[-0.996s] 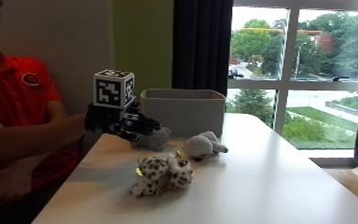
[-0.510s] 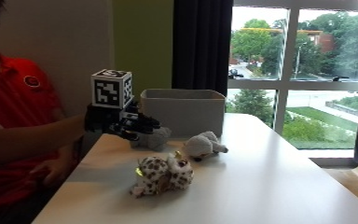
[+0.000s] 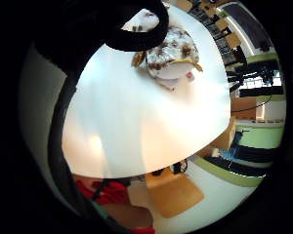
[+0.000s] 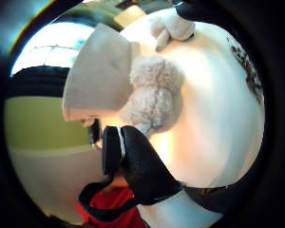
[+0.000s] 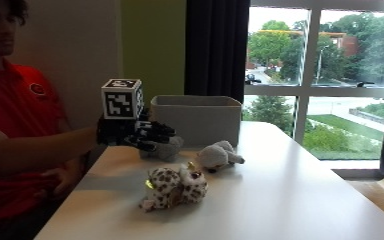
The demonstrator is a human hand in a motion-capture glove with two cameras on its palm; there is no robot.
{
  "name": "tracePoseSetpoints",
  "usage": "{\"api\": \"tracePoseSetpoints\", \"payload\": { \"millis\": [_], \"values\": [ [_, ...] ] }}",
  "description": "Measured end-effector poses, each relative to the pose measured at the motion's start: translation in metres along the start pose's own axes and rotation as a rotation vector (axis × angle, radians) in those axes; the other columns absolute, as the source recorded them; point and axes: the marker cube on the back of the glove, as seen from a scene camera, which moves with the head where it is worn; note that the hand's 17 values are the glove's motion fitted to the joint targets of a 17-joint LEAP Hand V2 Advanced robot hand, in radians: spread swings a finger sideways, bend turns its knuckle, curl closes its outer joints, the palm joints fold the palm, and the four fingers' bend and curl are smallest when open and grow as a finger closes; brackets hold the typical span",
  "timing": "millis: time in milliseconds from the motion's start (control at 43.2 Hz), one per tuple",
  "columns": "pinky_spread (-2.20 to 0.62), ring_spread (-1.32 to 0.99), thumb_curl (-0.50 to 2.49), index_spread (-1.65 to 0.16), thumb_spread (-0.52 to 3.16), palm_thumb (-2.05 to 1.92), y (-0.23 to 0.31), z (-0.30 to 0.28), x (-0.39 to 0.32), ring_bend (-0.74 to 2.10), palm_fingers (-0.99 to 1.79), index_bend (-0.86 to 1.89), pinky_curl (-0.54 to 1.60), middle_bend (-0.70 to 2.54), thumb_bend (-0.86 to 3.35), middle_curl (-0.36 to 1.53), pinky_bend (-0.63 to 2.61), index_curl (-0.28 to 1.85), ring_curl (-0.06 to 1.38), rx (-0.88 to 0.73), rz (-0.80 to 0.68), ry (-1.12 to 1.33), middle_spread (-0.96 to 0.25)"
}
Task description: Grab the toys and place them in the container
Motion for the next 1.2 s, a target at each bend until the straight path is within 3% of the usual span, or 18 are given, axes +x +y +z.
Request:
{"api": "tracePoseSetpoints", "payload": {
  "millis": [996,1205],
  "values": [
    [0.05,-0.03,0.17,-0.33,1.09,-0.02,-0.028,0.039,-0.086,0.16,-0.10,0.16,0.34,0.14,-0.03,0.24,0.77,0.33,0.20,-0.086,-0.161,0.011,-0.05],
    [0.06,-0.01,0.22,-0.33,1.13,0.02,-0.033,0.066,-0.096,0.18,-0.10,0.15,0.38,0.12,-0.01,0.23,0.91,0.32,0.20,-0.223,-0.158,0.023,-0.04]
  ]
}}
